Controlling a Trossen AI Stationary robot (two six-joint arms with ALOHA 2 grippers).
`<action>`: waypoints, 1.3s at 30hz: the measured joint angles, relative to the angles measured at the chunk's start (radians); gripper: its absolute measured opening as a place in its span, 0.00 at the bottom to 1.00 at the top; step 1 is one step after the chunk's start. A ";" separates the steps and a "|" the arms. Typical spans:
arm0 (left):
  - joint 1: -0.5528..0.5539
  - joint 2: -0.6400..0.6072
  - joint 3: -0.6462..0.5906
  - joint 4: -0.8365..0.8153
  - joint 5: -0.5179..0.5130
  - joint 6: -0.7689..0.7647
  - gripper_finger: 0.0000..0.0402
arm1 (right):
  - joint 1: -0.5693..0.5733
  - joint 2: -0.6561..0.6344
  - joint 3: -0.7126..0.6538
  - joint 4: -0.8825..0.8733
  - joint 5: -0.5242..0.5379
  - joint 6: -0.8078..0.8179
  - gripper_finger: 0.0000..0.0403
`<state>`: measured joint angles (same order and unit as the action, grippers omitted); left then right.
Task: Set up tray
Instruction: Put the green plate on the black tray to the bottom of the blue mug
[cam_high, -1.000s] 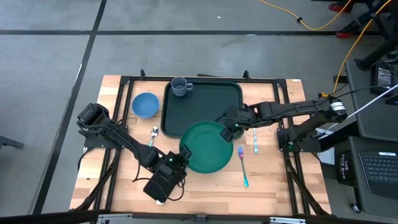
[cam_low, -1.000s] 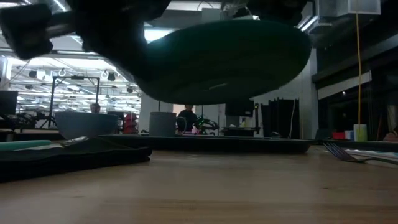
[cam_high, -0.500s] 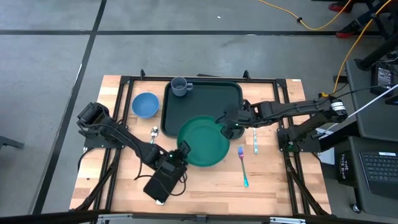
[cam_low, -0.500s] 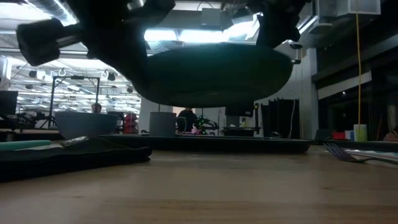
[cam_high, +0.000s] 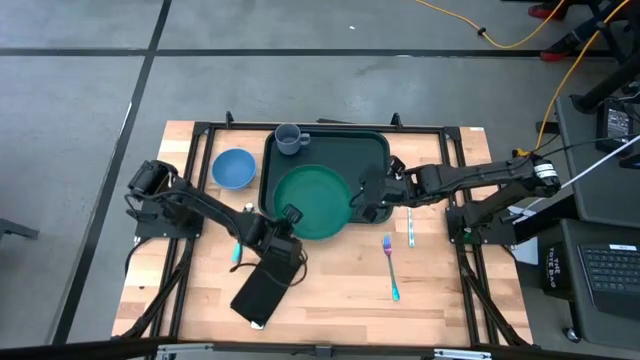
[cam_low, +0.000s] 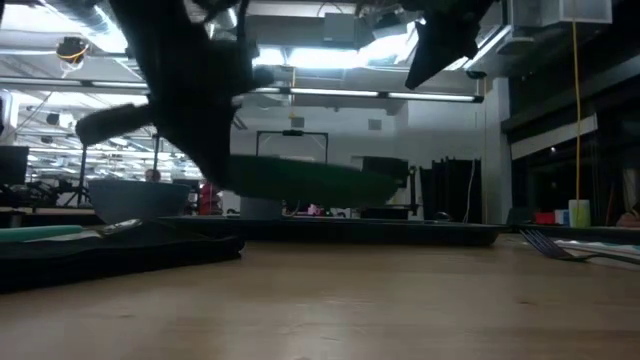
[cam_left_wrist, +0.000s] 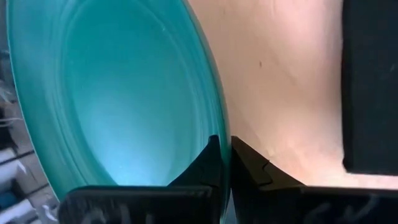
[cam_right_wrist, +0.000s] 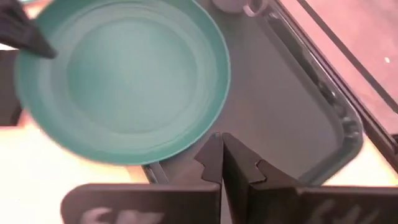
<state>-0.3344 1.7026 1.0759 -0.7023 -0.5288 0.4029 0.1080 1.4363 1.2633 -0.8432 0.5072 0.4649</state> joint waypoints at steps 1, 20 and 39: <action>0.010 0.000 -0.012 0.007 0.004 0.000 0.01 | 0.004 0.000 -0.013 0.024 0.000 -0.002 0.02; 0.158 -0.159 -0.204 0.215 0.147 0.055 0.01 | 0.020 -0.025 -0.380 0.688 0.040 -0.136 0.01; 0.232 -0.163 -0.204 0.120 0.215 0.056 0.01 | 0.020 -0.024 -0.521 0.916 0.021 -0.132 0.01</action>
<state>-0.1020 1.5398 0.8722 -0.5823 -0.3141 0.4584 0.1276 1.4120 0.7425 0.0723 0.5282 0.3328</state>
